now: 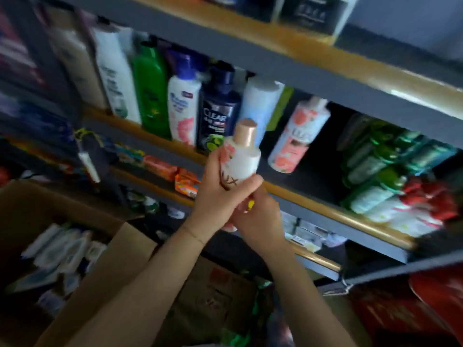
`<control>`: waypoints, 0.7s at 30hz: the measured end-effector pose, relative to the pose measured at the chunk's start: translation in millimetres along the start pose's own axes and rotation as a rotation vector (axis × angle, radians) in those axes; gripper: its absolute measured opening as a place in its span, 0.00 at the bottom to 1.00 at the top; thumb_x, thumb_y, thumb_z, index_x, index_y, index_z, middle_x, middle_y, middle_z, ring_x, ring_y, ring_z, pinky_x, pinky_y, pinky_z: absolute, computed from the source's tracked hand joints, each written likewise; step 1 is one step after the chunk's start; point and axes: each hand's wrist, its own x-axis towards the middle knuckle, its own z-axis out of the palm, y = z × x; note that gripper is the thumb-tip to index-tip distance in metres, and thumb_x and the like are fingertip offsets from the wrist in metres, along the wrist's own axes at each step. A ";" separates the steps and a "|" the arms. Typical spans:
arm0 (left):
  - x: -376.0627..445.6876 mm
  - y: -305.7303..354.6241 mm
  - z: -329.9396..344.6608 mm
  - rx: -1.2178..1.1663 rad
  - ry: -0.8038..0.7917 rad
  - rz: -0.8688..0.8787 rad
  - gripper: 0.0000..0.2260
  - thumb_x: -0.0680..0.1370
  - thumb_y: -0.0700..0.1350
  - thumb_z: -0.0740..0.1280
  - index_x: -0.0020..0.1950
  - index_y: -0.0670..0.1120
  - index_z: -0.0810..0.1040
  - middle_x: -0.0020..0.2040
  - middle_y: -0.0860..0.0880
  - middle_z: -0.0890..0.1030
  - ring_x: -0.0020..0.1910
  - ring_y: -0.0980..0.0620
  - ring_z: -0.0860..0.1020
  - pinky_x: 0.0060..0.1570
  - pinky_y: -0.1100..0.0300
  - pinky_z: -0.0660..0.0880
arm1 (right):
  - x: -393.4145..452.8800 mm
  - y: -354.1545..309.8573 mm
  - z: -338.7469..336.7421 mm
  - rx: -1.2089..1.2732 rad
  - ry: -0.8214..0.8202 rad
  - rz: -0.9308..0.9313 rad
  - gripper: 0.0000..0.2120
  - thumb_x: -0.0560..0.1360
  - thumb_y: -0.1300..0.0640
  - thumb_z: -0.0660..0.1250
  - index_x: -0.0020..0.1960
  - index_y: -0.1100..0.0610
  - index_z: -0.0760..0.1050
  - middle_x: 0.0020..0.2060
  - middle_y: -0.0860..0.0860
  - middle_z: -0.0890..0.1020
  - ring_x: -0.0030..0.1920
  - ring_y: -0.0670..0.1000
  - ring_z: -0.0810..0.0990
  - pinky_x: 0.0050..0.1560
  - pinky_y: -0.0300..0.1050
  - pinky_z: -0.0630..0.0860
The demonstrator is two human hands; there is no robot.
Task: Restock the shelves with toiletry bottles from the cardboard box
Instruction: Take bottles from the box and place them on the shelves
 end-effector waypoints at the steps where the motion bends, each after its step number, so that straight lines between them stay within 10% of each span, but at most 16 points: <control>1: 3.7 5.9 13.4 0.015 -0.037 0.034 0.22 0.73 0.51 0.73 0.64 0.58 0.71 0.56 0.62 0.80 0.56 0.66 0.78 0.52 0.71 0.73 | -0.2 4.0 -17.6 0.047 0.053 -0.015 0.13 0.71 0.62 0.71 0.47 0.46 0.71 0.36 0.41 0.78 0.36 0.34 0.78 0.32 0.28 0.69; 6: 25.4 -1.1 47.0 -0.010 -0.126 -0.031 0.18 0.83 0.59 0.54 0.63 0.53 0.78 0.61 0.55 0.82 0.63 0.57 0.78 0.62 0.58 0.73 | 9.7 30.8 -77.7 0.135 0.188 -0.033 0.25 0.66 0.58 0.79 0.54 0.38 0.72 0.54 0.49 0.79 0.53 0.44 0.80 0.51 0.38 0.78; 10: 41.2 -13.6 60.0 0.084 -0.140 -0.078 0.13 0.81 0.55 0.59 0.60 0.56 0.80 0.61 0.57 0.81 0.63 0.61 0.76 0.62 0.63 0.71 | 29.0 48.0 -103.3 0.137 0.201 -0.057 0.26 0.67 0.63 0.78 0.60 0.48 0.72 0.57 0.51 0.76 0.55 0.44 0.76 0.52 0.25 0.72; 21: 66.6 -11.5 85.6 0.227 -0.213 -0.045 0.19 0.77 0.38 0.67 0.66 0.52 0.74 0.58 0.58 0.80 0.55 0.69 0.76 0.53 0.71 0.73 | 69.7 75.6 -98.0 0.128 0.138 -0.005 0.31 0.70 0.64 0.73 0.69 0.52 0.66 0.50 0.40 0.80 0.48 0.35 0.79 0.48 0.37 0.79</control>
